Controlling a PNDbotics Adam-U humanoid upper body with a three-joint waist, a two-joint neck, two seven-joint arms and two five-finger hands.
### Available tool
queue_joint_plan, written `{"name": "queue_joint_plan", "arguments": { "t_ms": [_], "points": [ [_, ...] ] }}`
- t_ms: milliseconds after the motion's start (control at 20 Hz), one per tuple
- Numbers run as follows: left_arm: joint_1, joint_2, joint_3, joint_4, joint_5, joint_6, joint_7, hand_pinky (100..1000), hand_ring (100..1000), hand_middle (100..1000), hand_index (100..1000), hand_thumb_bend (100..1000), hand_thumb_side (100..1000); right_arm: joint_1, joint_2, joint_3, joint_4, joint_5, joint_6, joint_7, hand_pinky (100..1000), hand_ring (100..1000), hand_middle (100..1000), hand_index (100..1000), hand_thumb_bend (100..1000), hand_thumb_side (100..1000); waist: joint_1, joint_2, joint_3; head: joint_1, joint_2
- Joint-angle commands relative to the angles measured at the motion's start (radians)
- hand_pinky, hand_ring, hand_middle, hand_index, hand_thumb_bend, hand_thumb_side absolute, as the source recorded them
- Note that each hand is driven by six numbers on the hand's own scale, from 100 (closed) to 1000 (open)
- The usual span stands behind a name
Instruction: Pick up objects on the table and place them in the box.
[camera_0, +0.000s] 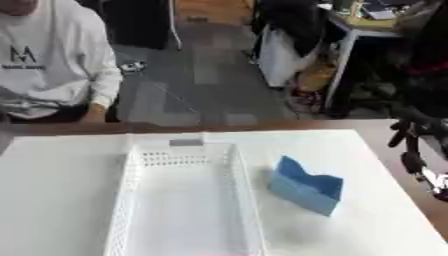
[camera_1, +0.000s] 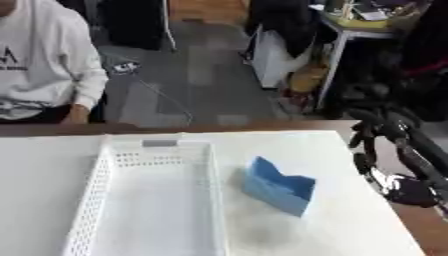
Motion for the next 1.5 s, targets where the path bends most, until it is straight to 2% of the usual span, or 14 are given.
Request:
{"name": "queue_joint_plan", "arguments": {
  "t_ms": [50,100,150,200,250,450,850,1000,1200,1500],
  "points": [
    [-0.017,0.01,0.002,-0.014,-0.003,0.004,0.001,453,374,526,601,683,813,0.005,-0.028,-0.021,-0.009,-0.008,-0.022,-0.018,684,471,242,1000,167,781,0.0,-0.009,-0.002,0.013,-0.004],
    [-0.017,0.01,0.002,-0.014,-0.003,0.004,0.0,453,374,525,601,683,814,0.007,-0.029,-0.021,-0.007,-0.006,-0.026,-0.012,675,465,232,1000,159,778,0.0,-0.009,-0.003,0.013,-0.007],
    [-0.016,0.011,0.002,-0.014,-0.004,0.005,0.0,452,374,525,601,684,814,0.007,-0.029,-0.022,-0.005,-0.006,-0.028,-0.006,747,510,290,1000,181,787,0.0,-0.009,-0.003,0.012,-0.015],
    [-0.016,0.01,0.002,-0.014,-0.004,0.005,-0.001,452,374,525,601,684,814,0.006,-0.029,-0.022,-0.003,-0.007,-0.028,-0.001,747,510,290,1000,181,787,0.0,-0.009,-0.003,0.01,-0.021],
    [-0.016,0.01,0.002,-0.014,-0.004,0.005,-0.002,452,373,525,601,684,814,0.005,-0.028,-0.023,0.0,-0.011,-0.026,0.002,785,537,337,1000,187,789,0.001,-0.009,-0.002,0.008,-0.03],
    [-0.02,0.007,0.002,-0.014,-0.006,0.007,-0.004,453,374,525,601,684,815,-0.012,-0.023,-0.019,0.014,-0.023,-0.009,-0.007,807,546,345,1000,202,791,0.001,-0.008,0.002,0.004,-0.047],
    [-0.024,0.0,0.0,-0.014,-0.006,0.009,-0.009,453,373,525,601,685,815,-0.07,-0.005,0.003,0.051,0.024,0.067,0.01,860,579,326,1000,241,827,0.001,-0.005,0.01,0.004,-0.041],
    [-0.025,-0.004,-0.003,-0.014,-0.006,0.01,-0.014,452,372,524,601,687,815,-0.116,0.008,0.018,0.084,0.047,0.104,0.017,872,587,327,1000,240,830,0.004,-0.005,0.016,-0.04,-0.051],
    [-0.027,-0.009,-0.005,-0.014,-0.004,0.009,-0.017,453,373,524,601,686,816,-0.169,0.026,0.037,0.128,0.081,0.135,0.032,882,592,313,1000,232,837,0.007,-0.005,0.02,-0.121,-0.061],
    [-0.024,-0.012,-0.006,-0.014,-0.004,0.007,-0.021,452,372,524,601,688,815,-0.227,0.046,0.061,0.177,0.145,0.144,0.065,922,609,268,1000,248,841,0.013,-0.004,0.019,-0.179,-0.06]
  ]
}}
